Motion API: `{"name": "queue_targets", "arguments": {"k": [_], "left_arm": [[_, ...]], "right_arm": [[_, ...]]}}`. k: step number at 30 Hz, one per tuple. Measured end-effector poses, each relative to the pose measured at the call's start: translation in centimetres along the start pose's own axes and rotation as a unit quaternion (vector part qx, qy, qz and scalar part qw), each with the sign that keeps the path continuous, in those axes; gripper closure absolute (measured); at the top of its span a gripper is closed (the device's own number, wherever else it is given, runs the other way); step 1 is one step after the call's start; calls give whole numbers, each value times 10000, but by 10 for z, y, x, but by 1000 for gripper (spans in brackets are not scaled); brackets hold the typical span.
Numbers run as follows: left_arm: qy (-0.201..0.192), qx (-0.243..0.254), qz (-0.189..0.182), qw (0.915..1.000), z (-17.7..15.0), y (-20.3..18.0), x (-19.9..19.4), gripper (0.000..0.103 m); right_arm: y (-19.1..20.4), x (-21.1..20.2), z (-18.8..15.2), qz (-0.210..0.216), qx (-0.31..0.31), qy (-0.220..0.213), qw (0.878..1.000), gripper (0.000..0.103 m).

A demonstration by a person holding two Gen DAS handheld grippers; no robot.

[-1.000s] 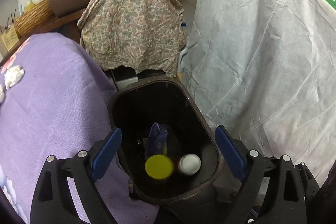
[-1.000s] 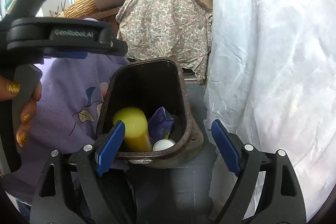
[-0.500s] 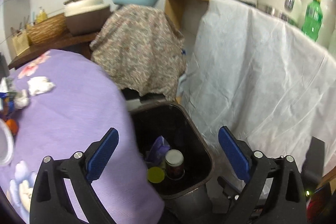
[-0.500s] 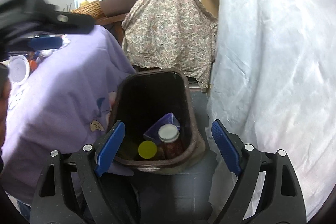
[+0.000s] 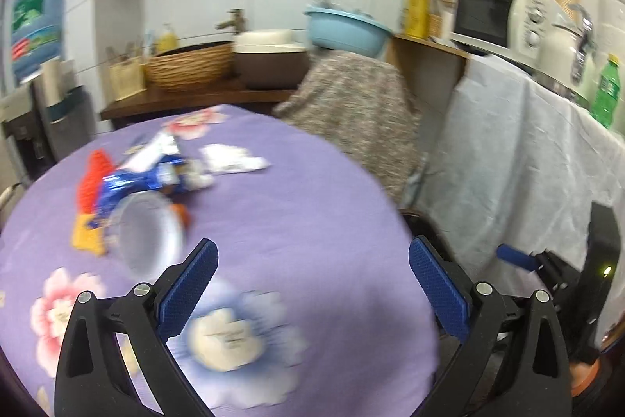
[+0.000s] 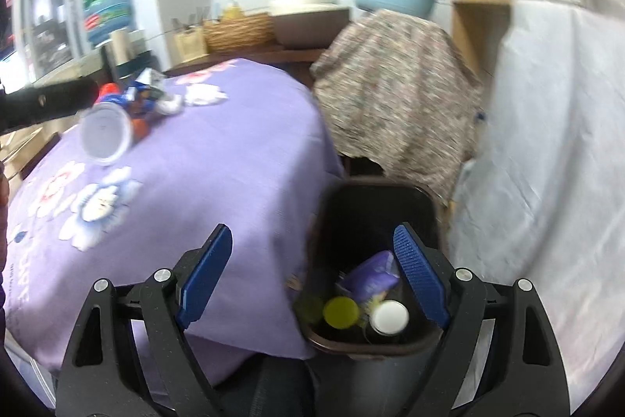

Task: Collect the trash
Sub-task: 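Lower the yellow can into the bin and open the left gripper, then move both grippers back over the table toward the white plastic bowl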

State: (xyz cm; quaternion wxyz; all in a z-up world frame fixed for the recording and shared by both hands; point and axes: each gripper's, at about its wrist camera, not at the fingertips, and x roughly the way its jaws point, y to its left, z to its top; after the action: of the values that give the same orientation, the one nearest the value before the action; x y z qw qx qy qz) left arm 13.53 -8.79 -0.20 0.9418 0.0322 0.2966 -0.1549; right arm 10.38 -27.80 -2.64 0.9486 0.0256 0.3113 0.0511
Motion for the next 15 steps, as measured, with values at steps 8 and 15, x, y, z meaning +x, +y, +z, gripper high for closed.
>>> {"name": "queue_targets", "arguments": {"k": [8, 15], "left_arm": [[62, -548, 790, 9953, -22, 90, -23, 6], [27, -1122, 1388, 9839, -40, 157, -41, 6]], "right_arm": [[53, 5, 28, 475, -530, -76, 9974, 19], [95, 19, 48, 923, -772, -20, 9927, 19]]}}
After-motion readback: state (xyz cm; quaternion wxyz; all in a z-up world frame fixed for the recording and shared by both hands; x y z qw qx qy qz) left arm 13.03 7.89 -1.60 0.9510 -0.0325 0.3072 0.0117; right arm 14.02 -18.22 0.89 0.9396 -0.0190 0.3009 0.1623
